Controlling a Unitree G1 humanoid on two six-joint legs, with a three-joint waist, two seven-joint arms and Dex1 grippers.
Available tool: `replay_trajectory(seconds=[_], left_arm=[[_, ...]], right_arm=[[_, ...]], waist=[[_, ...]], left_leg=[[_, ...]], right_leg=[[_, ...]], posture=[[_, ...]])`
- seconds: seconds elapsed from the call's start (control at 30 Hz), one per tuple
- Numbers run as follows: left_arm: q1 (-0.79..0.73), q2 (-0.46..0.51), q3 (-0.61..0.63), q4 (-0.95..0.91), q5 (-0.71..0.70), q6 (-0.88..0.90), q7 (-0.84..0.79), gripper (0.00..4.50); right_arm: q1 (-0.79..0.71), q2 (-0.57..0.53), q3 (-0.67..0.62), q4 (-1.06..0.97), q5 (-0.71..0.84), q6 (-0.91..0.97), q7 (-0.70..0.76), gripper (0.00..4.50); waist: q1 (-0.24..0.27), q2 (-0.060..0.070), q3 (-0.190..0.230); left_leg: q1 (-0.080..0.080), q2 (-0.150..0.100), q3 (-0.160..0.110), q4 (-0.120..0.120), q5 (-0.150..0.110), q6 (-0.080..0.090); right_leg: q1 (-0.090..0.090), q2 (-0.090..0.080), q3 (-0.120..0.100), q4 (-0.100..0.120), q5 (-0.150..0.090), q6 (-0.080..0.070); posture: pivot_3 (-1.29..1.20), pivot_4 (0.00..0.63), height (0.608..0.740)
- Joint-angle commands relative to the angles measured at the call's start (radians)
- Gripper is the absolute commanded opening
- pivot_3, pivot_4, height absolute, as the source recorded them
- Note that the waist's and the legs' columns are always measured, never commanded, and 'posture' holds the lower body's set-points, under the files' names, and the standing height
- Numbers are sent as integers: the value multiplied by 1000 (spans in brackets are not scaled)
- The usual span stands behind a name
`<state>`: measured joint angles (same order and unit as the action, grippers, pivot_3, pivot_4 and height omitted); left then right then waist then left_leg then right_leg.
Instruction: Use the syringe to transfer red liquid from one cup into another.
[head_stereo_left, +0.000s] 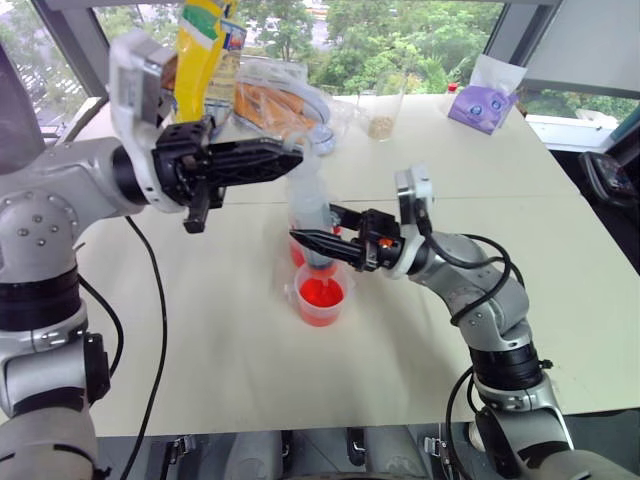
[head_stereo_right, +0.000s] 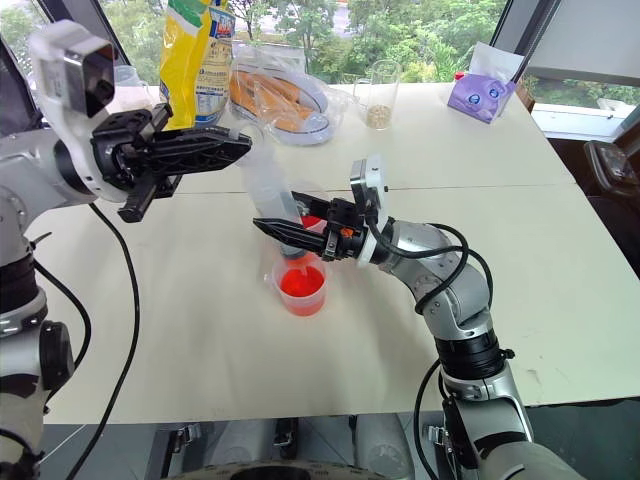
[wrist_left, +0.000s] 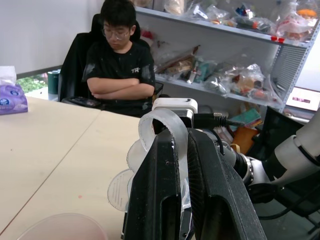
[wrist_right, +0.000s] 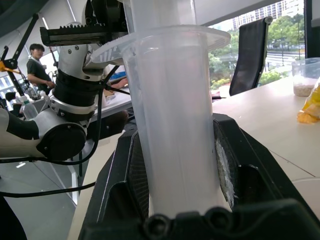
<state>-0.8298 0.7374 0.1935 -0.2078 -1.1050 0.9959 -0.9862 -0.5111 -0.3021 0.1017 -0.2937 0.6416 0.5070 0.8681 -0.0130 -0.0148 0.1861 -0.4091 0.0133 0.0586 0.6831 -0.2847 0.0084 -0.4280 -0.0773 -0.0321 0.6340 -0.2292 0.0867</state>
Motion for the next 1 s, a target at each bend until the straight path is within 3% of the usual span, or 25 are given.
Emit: replay_trajectory(seconds=[0.03,0.63,0.97,1.0], left_arm=[[1,-5,-48,-19,32,-17,-29,74],[74,-20,-114,-55,72,-32,-70,74],[66,-21,-106,-49,79,-29,-41,74],[52,-24,-95,-34,69,-17,-26,407]], right_arm=[[-26,4,-16,-41,22,-12,-3,1415],[-167,6,-138,-84,192,135,-95,1415],[-153,-3,-138,-87,219,172,-109,1415],[-139,-5,-132,-86,214,170,-105,1415]], waist=[[0,0,0],[0,0,0],[0,0,0],[0,0,0]], left_leg=[[0,0,0,0,0,0],[0,0,0,0,0,0],[0,0,0,0,0,0],[0,0,0,0,0,0]], right_leg=[[0,0,0,0,0,0],[0,0,0,0,0,0],[0,0,0,0,0,0],[0,0,0,0,0,0]], posture=[[0,150,740],[0,150,740],[0,150,740],[0,150,740]])
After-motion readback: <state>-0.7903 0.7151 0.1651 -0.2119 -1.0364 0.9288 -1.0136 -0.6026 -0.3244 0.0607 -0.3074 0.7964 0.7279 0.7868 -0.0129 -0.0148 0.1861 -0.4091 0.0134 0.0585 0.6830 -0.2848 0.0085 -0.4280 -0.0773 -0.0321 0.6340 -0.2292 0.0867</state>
